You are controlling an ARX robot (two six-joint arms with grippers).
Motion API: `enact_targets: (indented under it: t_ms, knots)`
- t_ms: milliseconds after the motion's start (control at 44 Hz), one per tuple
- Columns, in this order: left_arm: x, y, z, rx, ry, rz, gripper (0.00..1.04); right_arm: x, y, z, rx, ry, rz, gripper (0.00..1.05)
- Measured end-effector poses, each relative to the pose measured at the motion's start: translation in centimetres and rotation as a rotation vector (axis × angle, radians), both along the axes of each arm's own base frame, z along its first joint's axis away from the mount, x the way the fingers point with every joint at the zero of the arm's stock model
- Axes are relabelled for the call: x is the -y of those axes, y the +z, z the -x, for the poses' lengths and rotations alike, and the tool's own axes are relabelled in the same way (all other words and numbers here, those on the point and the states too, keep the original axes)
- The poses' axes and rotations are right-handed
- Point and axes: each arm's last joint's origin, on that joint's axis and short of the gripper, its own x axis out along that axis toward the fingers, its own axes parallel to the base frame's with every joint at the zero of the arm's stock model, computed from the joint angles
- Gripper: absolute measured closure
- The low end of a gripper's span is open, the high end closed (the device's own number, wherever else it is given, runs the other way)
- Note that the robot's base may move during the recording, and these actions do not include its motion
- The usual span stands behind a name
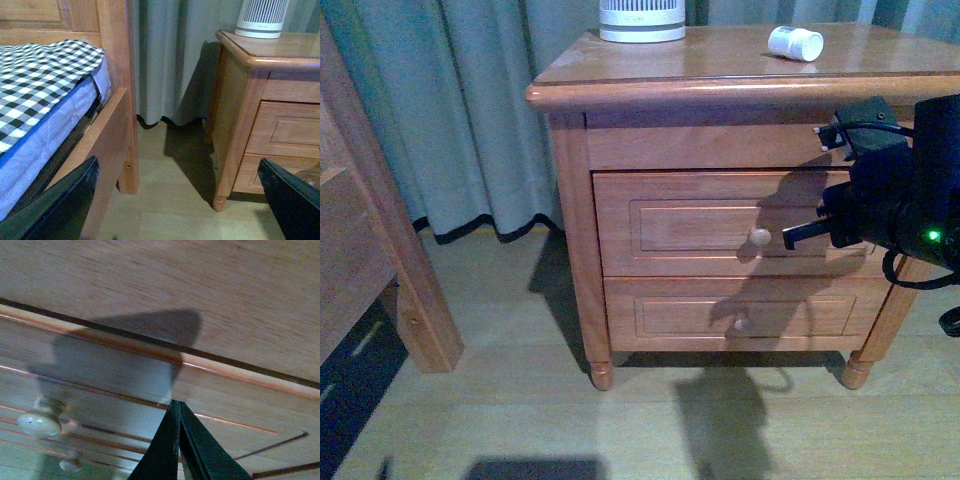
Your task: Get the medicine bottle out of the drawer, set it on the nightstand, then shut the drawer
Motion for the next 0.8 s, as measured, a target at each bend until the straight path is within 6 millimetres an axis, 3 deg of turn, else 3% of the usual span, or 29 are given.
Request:
enact_targets:
  t_ms: [477,659,795]
  knots:
    - [0.0,0.0,0.0,0.000,0.000,0.000,0.06,0.1,-0.3,0.3,0.002,-0.006,-0.025,1.01]
    - [0.0,0.0,0.0,0.000,0.000,0.000,0.06,0.2,-0.2,2.8,-0.051,-0.010,-0.082,1.01]
    - [0.0,0.0,0.0,0.000,0.000,0.000,0.06,-0.1,1.1,5.4,-0.113,-0.003,-0.172,1.01]
